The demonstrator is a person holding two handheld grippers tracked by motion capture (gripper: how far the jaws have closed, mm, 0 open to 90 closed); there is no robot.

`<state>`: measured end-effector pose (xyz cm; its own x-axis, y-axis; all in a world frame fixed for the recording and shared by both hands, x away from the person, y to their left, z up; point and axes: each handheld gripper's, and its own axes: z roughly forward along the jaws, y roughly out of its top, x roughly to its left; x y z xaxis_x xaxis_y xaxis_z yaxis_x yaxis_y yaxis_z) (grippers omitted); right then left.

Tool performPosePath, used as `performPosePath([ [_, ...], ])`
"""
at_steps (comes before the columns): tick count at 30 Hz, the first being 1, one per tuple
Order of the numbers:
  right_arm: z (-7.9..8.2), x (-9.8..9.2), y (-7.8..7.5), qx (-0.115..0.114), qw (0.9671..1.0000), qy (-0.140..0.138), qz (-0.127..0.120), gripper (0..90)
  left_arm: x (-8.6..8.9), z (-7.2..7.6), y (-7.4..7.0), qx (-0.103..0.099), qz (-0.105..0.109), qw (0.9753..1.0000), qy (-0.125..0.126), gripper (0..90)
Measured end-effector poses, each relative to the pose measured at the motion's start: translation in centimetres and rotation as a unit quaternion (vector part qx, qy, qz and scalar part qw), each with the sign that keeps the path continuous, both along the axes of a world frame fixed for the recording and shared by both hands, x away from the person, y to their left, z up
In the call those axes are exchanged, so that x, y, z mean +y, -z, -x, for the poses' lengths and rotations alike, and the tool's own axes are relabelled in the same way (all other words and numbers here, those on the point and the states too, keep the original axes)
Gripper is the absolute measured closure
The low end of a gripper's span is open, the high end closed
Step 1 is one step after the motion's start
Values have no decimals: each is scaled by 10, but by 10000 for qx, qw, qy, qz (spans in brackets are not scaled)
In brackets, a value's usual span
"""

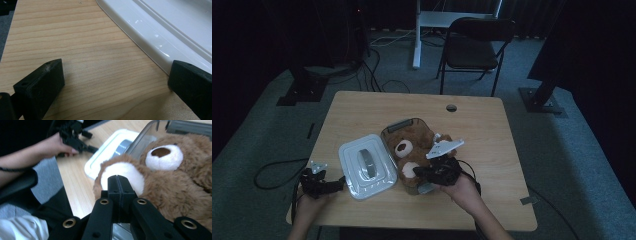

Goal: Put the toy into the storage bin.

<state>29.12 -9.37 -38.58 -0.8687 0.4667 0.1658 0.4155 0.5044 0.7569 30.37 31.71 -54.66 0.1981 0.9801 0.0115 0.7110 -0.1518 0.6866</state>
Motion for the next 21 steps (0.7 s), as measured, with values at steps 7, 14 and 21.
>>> performPosePath([
  [7,-12,12,12,149,9999,12,45,900,0,0,0,-1,3,10000,-3,10],
  [14,-27,19,23,311,9994,110,99,900,0,0,0,9,2,10000,-1,10],
  [21,-44,26,34,606,9980,80,189,900,0,0,0,-11,5,10000,-7,10],
])
